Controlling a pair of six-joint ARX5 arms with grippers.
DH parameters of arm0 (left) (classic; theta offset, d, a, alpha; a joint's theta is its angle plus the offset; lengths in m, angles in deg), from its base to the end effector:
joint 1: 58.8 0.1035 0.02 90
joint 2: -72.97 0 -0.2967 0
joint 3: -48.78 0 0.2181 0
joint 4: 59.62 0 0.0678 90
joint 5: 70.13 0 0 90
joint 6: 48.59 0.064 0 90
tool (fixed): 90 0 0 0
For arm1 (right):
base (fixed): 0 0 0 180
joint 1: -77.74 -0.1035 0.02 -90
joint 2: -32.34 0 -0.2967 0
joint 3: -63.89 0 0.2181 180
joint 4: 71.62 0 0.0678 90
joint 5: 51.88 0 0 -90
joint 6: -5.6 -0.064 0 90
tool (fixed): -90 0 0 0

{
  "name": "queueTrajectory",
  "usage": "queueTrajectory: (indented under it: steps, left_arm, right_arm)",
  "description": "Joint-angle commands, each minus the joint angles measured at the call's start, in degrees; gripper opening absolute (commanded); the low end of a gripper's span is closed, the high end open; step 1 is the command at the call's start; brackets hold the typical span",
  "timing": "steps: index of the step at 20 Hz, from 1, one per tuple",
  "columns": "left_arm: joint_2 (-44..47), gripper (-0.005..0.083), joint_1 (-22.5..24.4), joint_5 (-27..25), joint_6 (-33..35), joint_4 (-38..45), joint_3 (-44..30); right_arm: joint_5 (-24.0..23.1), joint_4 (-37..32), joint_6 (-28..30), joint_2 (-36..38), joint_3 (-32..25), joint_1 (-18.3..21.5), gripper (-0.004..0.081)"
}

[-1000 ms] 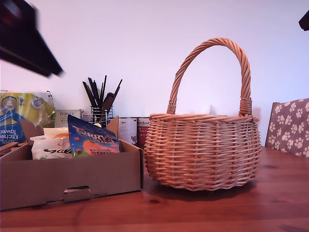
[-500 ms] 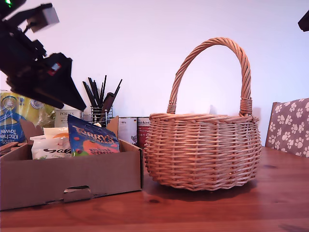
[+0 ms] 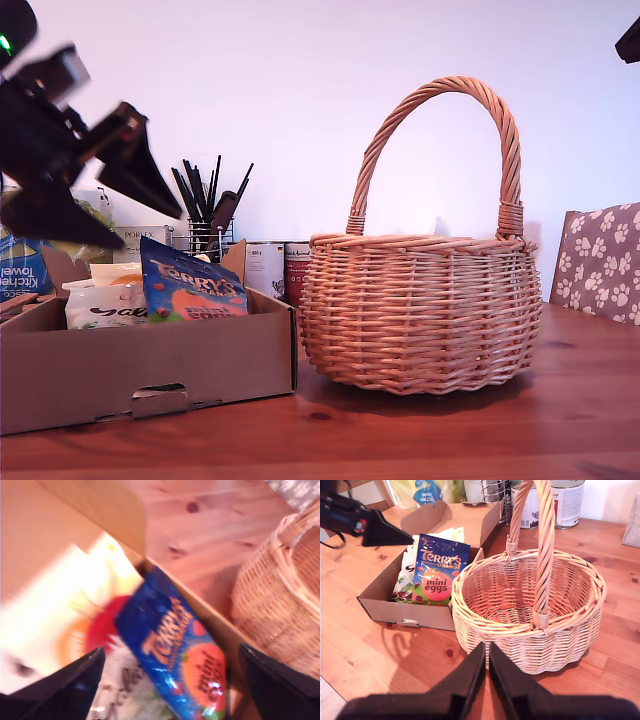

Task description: Move the bags of Easter eggs from the cardboard box on the left into the woven basket on the right side.

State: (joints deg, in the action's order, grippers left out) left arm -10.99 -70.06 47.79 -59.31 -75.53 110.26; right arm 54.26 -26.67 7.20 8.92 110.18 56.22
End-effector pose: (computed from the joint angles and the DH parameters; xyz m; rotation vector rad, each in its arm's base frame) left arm 0.2764 -0.0856 0.2379 -0.2719 0.7363 -0.5934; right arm 0.0572 0.0417 0.2576 -0.0450 0.3828 0.6545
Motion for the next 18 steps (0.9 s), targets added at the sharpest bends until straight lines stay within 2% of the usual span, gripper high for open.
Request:
queueTrajectory:
  steps: [1,8,13,15,18]
  left_arm:
    - [-2.23,0.0773,-0.33,0.98,-2.58,0.31,0.70]
    - [-10.05,0.0760,-2.86,0.90,-5.05,-0.09,4.94]
    - [-14.21,0.0749,-5.81,0.04,-6.93,-0.35,5.31]
    - [-14.73,0.0653,-6.86,-1.36,-6.93,-0.37,5.31]
    - [-14.73,0.0323,-7.19,-3.63,-6.78,-1.57,5.31]
  right_arm:
    - [0.20,-0.50,0.37,-0.22,0.57,-0.22,-0.0013]
    - [0.17,-0.50,0.37,-0.42,0.57,-0.22,-0.0013]
    - [-0.24,-0.46,0.37,-0.44,0.57,-0.22,-0.0013]
    - [-0.24,-0.48,0.37,-0.46,0.57,-0.22,-0.0013]
    - [-0.22,-0.50,0.37,-1.01,0.57,-0.22,-0.0013]
